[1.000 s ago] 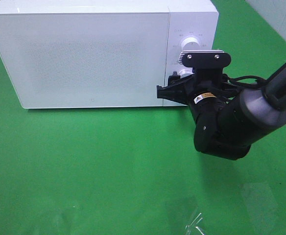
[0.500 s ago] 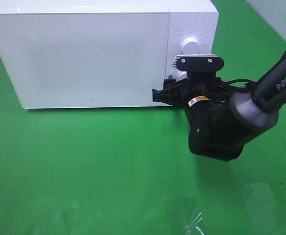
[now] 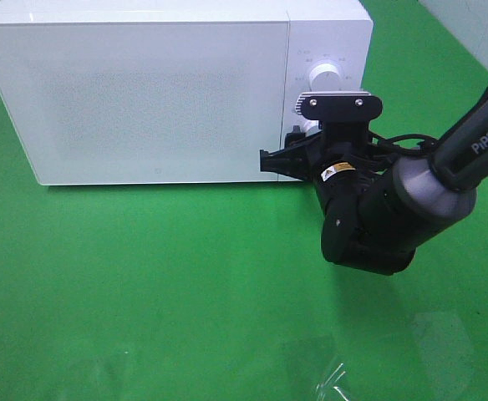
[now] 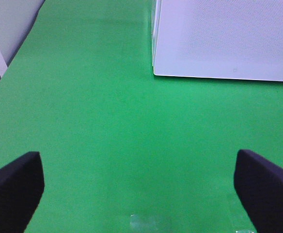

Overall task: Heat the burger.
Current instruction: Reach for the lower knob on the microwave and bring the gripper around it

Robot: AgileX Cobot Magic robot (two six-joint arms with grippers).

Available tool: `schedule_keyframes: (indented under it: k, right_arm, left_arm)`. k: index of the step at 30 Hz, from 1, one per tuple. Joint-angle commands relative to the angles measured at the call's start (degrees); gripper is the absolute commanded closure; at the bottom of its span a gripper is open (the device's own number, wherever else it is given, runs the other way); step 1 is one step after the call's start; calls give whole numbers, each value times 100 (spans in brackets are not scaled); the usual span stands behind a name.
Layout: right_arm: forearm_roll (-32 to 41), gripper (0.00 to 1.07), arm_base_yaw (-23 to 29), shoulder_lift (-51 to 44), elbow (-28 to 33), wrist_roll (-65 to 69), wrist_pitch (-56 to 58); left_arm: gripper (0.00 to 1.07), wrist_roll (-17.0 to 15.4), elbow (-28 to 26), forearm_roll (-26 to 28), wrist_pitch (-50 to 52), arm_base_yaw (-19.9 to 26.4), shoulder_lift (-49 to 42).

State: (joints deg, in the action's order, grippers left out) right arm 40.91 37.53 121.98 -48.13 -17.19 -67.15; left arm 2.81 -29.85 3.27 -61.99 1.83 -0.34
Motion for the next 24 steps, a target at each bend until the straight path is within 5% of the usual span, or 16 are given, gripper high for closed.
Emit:
schedule_keyframes:
  k: [1, 5, 9, 17, 24]
  right_arm:
    - [-115, 51, -17, -92, -109, 11, -264]
    - [-115, 71, -17, -92, -109, 11, -281]
    - [-143, 104, -17, -92, -109, 11, -281]
    - [-493, 107, -17, -92, -109, 206, -327]
    - [-716, 107, -17, -92, -109, 1770, -321]
  left_arm:
    - [6, -34, 11, 0, 69, 6, -92]
    - [6, -34, 11, 0, 69, 6, -92]
    - [6, -34, 11, 0, 69, 6, -92]
    - [6, -34, 11, 0, 69, 6, -92]
    - [6, -34, 11, 0, 69, 6, -92]
